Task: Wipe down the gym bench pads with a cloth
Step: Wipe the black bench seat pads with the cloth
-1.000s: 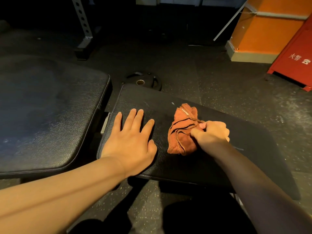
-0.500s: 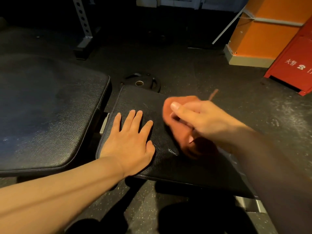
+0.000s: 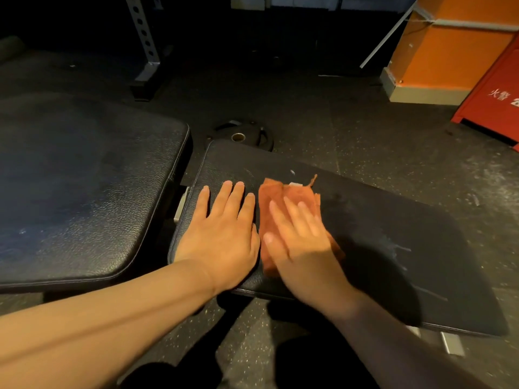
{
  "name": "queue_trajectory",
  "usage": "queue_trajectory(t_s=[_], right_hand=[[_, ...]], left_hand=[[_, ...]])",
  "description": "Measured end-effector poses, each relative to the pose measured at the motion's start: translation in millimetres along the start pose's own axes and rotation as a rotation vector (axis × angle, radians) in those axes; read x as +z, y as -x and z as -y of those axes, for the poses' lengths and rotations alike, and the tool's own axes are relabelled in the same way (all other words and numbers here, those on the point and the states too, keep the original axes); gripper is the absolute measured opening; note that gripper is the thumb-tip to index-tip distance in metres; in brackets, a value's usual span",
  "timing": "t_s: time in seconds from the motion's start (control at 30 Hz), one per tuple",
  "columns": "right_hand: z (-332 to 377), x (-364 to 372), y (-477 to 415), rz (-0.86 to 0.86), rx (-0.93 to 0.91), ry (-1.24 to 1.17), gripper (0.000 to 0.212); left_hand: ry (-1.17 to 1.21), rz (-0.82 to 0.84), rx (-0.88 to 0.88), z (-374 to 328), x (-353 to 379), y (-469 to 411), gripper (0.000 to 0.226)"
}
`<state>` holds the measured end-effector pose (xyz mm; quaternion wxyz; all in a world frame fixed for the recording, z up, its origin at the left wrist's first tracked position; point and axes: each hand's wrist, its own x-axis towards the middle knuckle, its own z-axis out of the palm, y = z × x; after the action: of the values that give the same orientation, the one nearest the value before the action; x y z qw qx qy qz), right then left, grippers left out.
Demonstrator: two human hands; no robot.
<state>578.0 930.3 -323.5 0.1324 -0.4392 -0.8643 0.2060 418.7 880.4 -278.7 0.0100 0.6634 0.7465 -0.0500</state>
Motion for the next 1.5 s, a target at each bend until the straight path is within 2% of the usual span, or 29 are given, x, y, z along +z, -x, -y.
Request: queue_trajectory(t_s=[0.1, 0.13, 0.17, 0.23, 0.27, 0.3, 0.4, 0.47, 0.5, 0.57, 0.6, 0.63, 0.67, 0.77, 0.83, 0.9, 0.97, 1.03, 1.17, 1.23, 1.3, 1.37, 1.43, 1.5], right_hand=[[-18.3, -0.4, -2.6, 0.051, -0.134, 0.138, 0.058], [-26.4, 0.5, -19.8, 0.040, -0.126, 0.185, 0.059], [-30.4, -2.0, -38.9, 0.019, -0.045, 0.198, 0.064], [-27.5, -2.2, -61.7, 0.083, 0.156, 0.207, 0.073], [-20.1, 2.8, -60.2, 0.106, 0.182, 0.185, 0.070], [-8.1, 5.2, -48.8, 0.103, 0.162, 0.147, 0.067], [4.7, 1.3, 5.8, -0.010, -0.063, 0.094, 0.064], [-19.3, 0.5, 13.4, 0.023, -0.136, 0.184, 0.060], [-30.8, -0.8, 5.1, 0.000, -0.116, 0.238, 0.059], [-35.7, -9.1, -22.1, -0.012, 0.115, 0.222, 0.061], [-31.6, -8.3, -34.5, 0.036, 0.236, 0.197, 0.062], [-24.1, -5.1, -41.7, 0.067, 0.272, 0.170, 0.065], [-14.9, -2.9, -43.0, 0.077, 0.238, 0.138, 0.068], [-8.5, -3.1, -6.9, 0.064, -0.026, 0.080, 0.073], [-31.0, -2.9, 18.1, 0.057, -0.138, 0.189, 0.064], [-58.9, -6.4, 12.2, 0.105, -0.098, 0.301, 0.060], [-69.4, -8.7, -15.7, 0.091, 0.101, 0.227, 0.063], [-54.6, -9.6, -46.1, 0.069, 0.202, 0.147, 0.066], [0.6, -0.9, -31.0, 0.096, -0.055, 0.037, 0.060], [-4.6, 1.0, 3.9, 0.039, -0.185, 0.022, 0.064], [-37.6, 5.8, 17.2, -0.001, -0.217, 0.129, 0.060], [-66.5, 3.4, 3.4, 0.018, -0.066, 0.229, 0.061], [-60.3, 3.5, -21.2, 0.062, 0.133, 0.217, 0.063], [-23.7, 8.6, -25.9, 0.092, 0.152, 0.122, 0.063]], left_hand=[[0.016, -0.006, 0.003, 0.5, -0.7, -1.0, 0.066], [0.012, -0.006, 0.009, 0.6, -0.9, -1.2, 0.064], [0.007, -0.013, 0.015, 0.8, -1.1, -1.3, 0.064], [0.003, -0.040, 0.029, 1.1, -0.8, -1.3, 0.067], [0.009, -0.045, 0.040, 1.4, -0.7, -1.6, 0.068], [0.020, -0.042, 0.053, 1.7, -0.3, -1.7, 0.067], [0.056, -0.049, 0.071, 3.0, 1.4, -2.0, 0.062], [0.069, -0.066, 0.068, 3.2, 1.5, -0.9, 0.061], [0.072, -0.068, 0.066, 2.5, 1.6, -0.4, 0.059], [0.059, -0.076, 0.061, 1.5, 1.2, 0.5, 0.059], [0.044, -0.087, 0.062, 0.9, 1.2, 0.3, 0.061], [0.032, -0.099, 0.066, 0.7, 1.0, -0.1, 0.064], [0.029, -0.105, 0.069, 1.1, 1.5, -0.5, 0.065], [0.046, -0.101, 0.069, 2.0, 4.1, -0.2, 0.066], [0.035, -0.092, 0.066, 2.2, 5.5, -0.1, 0.067], [0.025, -0.088, 0.063, 1.5, 5.4, -0.1, 0.069], [0.023, -0.092, 0.058, 0.6, 5.5, -0.8, 0.071], [0.024, -0.101, 0.060, 0.3, 6.6, -2.0, 0.072], [0.056, -0.123, 0.068, 2.7, 8.0, -2.7, 0.066], [0.095, -0.136, 0.069, 3.6, 8.3, -2.3, 0.062], [0.123, -0.156, 0.070, 2.7, 7.0, -1.5, 0.061], [0.148, -0.174, 0.071, 2.1, 7.3, -1.0, 0.057], [0.215, -0.210, 0.077, 3.7, 8.3, 0.5, 0.058], [0.355, -0.255, 0.060, 6.8, 7.6, 3.3, 0.059]])
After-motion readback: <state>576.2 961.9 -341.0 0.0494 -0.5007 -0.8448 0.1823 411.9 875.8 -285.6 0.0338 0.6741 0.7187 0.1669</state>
